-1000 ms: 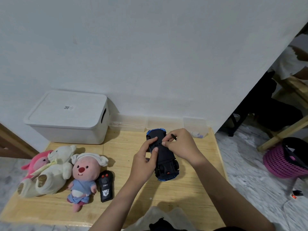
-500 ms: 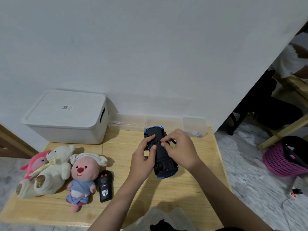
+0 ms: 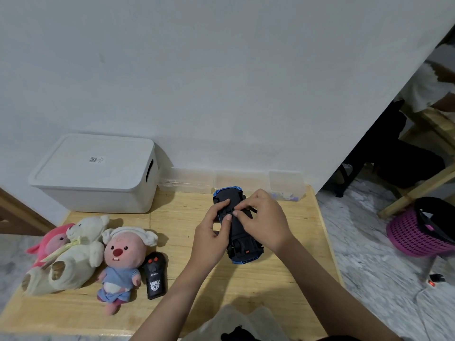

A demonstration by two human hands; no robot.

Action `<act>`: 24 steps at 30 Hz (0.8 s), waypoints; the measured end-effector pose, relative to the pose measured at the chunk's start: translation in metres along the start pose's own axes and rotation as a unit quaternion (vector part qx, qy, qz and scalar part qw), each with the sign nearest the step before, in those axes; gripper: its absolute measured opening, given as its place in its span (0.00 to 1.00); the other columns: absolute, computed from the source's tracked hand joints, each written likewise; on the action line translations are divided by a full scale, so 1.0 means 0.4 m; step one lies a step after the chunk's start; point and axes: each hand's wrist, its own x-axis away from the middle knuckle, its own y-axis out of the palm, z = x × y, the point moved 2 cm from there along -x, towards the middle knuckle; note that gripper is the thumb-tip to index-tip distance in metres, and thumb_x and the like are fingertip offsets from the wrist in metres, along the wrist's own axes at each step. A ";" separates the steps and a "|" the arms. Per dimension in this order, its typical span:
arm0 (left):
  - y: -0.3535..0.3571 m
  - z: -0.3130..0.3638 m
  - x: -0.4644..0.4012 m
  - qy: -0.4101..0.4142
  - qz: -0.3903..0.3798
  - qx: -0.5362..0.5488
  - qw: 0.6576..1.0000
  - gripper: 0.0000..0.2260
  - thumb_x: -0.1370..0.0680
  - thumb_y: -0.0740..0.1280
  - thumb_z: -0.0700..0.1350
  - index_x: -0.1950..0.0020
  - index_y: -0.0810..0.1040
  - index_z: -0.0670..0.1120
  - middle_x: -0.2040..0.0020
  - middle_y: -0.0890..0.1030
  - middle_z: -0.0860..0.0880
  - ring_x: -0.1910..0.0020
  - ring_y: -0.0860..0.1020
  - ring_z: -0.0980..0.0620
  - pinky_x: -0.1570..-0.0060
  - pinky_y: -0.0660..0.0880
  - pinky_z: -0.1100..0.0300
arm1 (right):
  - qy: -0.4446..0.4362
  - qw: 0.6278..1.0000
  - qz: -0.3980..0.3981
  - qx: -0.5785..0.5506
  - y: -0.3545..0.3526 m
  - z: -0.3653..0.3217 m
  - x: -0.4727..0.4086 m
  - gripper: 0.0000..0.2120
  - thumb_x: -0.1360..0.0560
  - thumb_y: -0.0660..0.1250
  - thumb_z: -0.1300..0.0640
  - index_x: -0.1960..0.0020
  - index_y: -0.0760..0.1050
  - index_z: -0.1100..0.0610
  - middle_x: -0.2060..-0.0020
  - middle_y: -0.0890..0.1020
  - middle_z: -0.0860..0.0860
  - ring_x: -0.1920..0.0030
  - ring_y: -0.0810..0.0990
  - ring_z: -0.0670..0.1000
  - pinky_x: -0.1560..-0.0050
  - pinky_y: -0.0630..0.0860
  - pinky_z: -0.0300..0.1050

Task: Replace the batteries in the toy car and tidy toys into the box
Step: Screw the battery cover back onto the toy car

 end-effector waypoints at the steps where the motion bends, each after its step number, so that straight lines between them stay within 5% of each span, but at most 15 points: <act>1: -0.001 -0.001 0.001 0.001 0.000 -0.002 1.000 0.14 0.21 0.63 0.44 0.38 0.74 0.59 0.50 0.80 0.60 0.62 0.77 0.41 0.63 0.79 0.44 | -0.005 1.000 -0.003 0.016 0.001 -0.003 0.000 0.03 0.27 0.69 0.51 0.55 0.82 0.47 0.59 0.71 0.43 0.57 0.75 0.43 0.56 0.76 0.44; 7: -0.008 -0.012 0.003 -0.001 0.012 -0.002 1.000 0.14 0.24 0.62 0.51 0.39 0.74 0.62 0.52 0.80 0.58 0.65 0.72 0.48 0.66 0.77 0.43 | -0.043 0.994 -0.011 0.102 0.008 -0.019 -0.001 0.06 0.24 0.64 0.51 0.53 0.79 0.50 0.56 0.70 0.44 0.60 0.76 0.47 0.62 0.76 0.46; 18: -0.005 -0.003 0.004 0.004 0.005 -0.004 1.000 0.13 0.21 0.63 0.46 0.38 0.74 0.59 0.49 0.79 0.64 0.62 0.74 0.48 0.65 0.78 0.42 | -0.055 0.979 -0.014 0.198 0.005 -0.032 -0.006 0.08 0.21 0.60 0.55 0.49 0.77 0.56 0.51 0.69 0.49 0.63 0.78 0.53 0.66 0.73 0.44; 24: -0.004 -0.010 0.005 0.001 0.005 -0.001 1.000 0.14 0.21 0.63 0.44 0.38 0.74 0.58 0.49 0.79 0.65 0.62 0.74 0.47 0.67 0.78 0.42 | -0.075 0.969 -0.053 0.231 0.004 -0.026 -0.020 0.05 0.23 0.61 0.59 0.51 0.76 0.56 0.50 0.69 0.49 0.63 0.76 0.54 0.72 0.61 0.41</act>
